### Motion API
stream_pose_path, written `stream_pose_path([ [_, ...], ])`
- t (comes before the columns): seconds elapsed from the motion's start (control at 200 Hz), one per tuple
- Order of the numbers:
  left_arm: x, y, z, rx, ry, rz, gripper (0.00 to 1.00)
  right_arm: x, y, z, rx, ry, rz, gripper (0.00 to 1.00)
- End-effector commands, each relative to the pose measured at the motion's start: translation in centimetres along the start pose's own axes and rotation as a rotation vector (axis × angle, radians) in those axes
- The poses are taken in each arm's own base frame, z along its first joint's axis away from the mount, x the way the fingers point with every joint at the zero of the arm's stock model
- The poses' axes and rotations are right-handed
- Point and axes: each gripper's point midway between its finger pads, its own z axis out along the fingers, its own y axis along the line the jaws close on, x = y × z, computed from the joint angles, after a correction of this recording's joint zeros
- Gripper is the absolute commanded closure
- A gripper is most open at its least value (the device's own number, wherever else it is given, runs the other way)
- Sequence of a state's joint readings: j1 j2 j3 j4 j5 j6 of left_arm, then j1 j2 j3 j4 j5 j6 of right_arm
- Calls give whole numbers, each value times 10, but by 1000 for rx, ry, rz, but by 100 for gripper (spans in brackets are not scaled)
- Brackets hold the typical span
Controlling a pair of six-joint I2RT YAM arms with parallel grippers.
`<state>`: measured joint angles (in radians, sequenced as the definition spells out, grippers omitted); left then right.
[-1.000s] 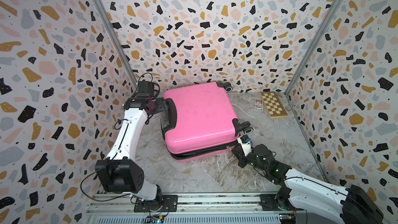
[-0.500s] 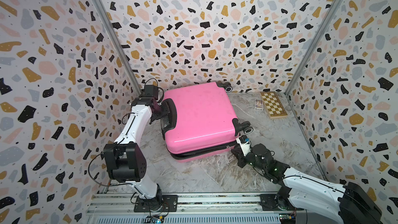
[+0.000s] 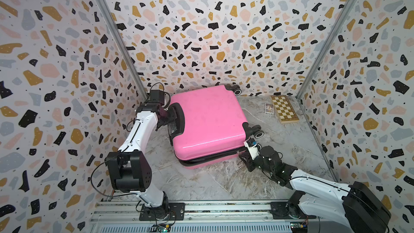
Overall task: Close the suitcase zippers
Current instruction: Zip the zipper on the suitcase.
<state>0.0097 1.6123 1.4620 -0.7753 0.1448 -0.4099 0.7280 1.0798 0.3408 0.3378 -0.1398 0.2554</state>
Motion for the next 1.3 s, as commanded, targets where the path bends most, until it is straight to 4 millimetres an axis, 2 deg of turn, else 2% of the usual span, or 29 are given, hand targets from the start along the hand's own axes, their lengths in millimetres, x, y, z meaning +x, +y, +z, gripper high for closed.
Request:
stream_pose_path([
  [0.0, 12, -10, 4, 50, 55, -83, 88, -26, 6, 0, -46, -59, -33, 71],
  [0.195, 13, -11, 3, 56, 58, -82, 89, -28, 19, 3, -128, -44, -67, 64],
  [0.385, 15, -12, 4, 68, 57, -100, 90, -33, 33, 3, -204, -60, -73, 62],
  [0.621, 17, -13, 1, 85, 43, -129, 97, -37, 29, 8, -186, -67, -49, 63],
  [0.731, 19, -14, -3, 94, 31, -134, 99, -34, 19, 14, -135, -52, -11, 64],
  [0.816, 20, -15, -7, 103, 22, -136, 100, -34, 18, 17, -134, -54, -2, 71],
  [0.941, 21, -16, -13, 109, 10, -142, 100, -38, 21, 15, -151, -70, -3, 91],
  [0.991, 22, -15, -16, 108, 2, -149, 100, -40, 21, 14, -147, -75, -8, 93],
  [1.071, 23, -15, -20, 117, -19, -153, 100, -39, 20, 11, -140, -75, -17, 92],
  [1.246, 22, -13, -23, 109, -39, -151, 100, -40, 11, 6, -97, -92, -11, 77],
  [1.297, 22, -13, -22, 112, -33, -150, 100, -42, 10, 6, -96, -97, -11, 75],
])
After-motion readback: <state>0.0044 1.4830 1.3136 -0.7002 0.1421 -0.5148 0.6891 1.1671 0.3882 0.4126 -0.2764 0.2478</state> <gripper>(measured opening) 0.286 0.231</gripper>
